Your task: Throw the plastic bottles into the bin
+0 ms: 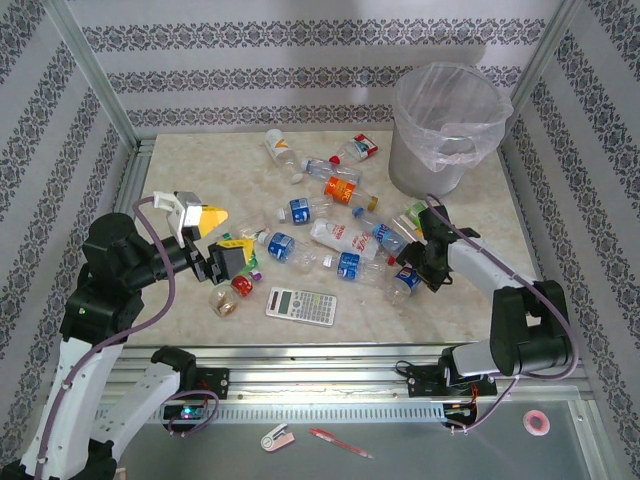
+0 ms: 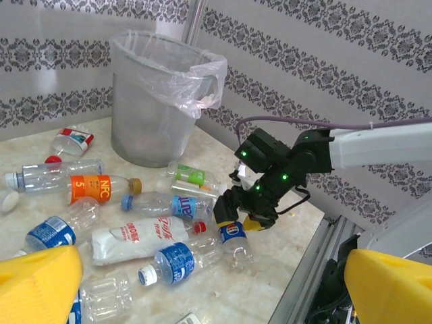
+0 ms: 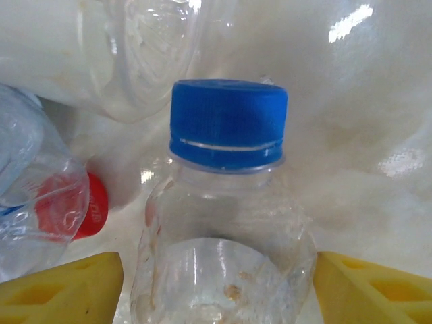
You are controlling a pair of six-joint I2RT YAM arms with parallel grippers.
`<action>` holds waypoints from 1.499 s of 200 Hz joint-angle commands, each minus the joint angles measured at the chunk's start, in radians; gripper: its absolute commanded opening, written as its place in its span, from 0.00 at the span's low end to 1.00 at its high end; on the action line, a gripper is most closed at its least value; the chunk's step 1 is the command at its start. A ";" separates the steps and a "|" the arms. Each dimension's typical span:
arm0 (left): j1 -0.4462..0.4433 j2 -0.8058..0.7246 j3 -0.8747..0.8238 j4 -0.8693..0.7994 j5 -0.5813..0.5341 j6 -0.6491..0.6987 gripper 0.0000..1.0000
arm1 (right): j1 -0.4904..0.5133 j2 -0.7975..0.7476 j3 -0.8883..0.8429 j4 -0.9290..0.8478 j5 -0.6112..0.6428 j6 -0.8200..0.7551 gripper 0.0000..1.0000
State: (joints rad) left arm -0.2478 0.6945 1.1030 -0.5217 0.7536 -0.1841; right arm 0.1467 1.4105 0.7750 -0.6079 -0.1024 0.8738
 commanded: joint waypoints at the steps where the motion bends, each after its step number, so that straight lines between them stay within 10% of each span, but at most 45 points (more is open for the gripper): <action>1: -0.010 -0.004 0.008 -0.039 0.017 0.019 1.00 | 0.005 0.020 -0.027 0.030 0.018 0.029 0.71; 119: -0.010 0.033 -0.017 0.063 0.001 -0.008 1.00 | 0.041 -0.135 0.022 -0.068 0.052 0.030 0.36; 199: -0.015 0.065 -0.053 0.179 -0.037 -0.072 1.00 | 0.083 -0.387 0.412 -0.194 0.093 -0.071 0.29; 300: -0.076 0.159 -0.051 0.304 -0.139 -0.103 1.00 | 0.050 -0.150 0.931 0.425 0.395 -0.647 0.23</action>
State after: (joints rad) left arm -0.3000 0.8509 1.0565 -0.2981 0.6567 -0.2695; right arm 0.2115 1.2240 1.6680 -0.4732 0.1810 0.4217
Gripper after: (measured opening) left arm 0.997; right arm 0.488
